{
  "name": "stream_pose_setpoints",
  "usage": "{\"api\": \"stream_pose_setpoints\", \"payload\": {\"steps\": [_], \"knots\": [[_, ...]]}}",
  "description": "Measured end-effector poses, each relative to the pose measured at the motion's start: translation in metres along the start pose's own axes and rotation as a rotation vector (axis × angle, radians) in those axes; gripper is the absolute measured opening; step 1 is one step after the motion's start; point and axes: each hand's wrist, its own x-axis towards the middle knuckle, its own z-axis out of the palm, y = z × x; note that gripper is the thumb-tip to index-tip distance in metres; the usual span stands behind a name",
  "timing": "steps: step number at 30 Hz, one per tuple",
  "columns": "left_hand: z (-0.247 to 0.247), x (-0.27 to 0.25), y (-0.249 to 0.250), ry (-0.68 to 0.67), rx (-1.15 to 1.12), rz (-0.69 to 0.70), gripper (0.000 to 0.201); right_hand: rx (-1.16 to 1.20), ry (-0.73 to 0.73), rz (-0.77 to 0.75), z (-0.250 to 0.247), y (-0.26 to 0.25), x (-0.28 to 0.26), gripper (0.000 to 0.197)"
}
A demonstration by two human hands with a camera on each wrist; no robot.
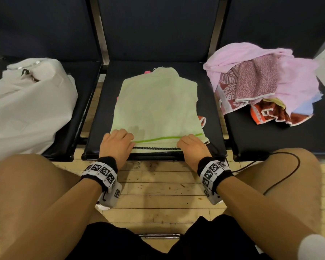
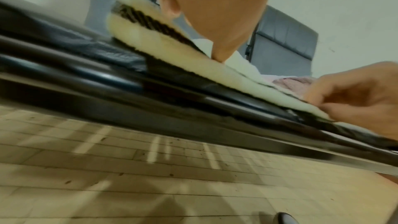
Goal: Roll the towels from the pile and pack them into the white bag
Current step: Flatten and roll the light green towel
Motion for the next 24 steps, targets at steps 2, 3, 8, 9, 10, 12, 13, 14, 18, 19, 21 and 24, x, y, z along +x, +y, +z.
{"api": "stream_pose_setpoints", "payload": {"steps": [2,3,8,9,10,12,13,14,18,19,21,24], "knots": [[-0.004,-0.002,0.010,0.037,-0.051,0.041,0.009,0.013,-0.019,-0.017,0.003,-0.001,-0.002,0.038],[-0.004,-0.003,0.017,0.043,-0.080,0.064,0.007,0.020,-0.023,-0.016,0.003,-0.001,-0.003,0.033],[0.013,-0.013,0.040,-0.107,-0.093,0.105,0.021,0.071,-0.020,0.015,0.002,0.000,-0.007,0.014],[0.016,-0.013,0.039,-0.113,-0.080,0.100,0.024,0.074,-0.030,0.016,0.002,0.001,-0.007,0.015],[0.017,-0.013,0.037,-0.113,-0.076,0.093,0.027,0.074,-0.036,0.019,0.002,0.001,-0.007,0.015],[0.017,-0.011,0.031,-0.103,-0.081,0.077,0.031,0.071,-0.041,0.028,0.001,0.002,-0.007,0.016],[0.017,-0.010,0.028,-0.099,-0.079,0.075,0.030,0.071,-0.039,0.033,0.001,0.003,-0.007,0.017],[0.017,-0.009,0.025,-0.103,-0.072,0.079,0.029,0.073,-0.039,0.033,0.001,0.003,-0.008,0.018],[0.014,-0.010,0.020,-0.114,-0.028,0.101,0.029,0.080,-0.045,0.061,-0.001,0.007,-0.008,0.018],[0.012,-0.011,0.020,-0.117,-0.036,0.095,0.028,0.097,-0.050,0.078,-0.001,0.007,-0.008,0.019],[0.010,-0.010,0.020,-0.148,-0.050,0.050,0.032,0.131,-0.067,0.112,-0.002,0.009,-0.006,0.020],[0.007,-0.009,0.018,-0.189,-0.030,-0.008,0.040,0.138,-0.096,0.139,-0.002,0.010,-0.003,0.022]]}}
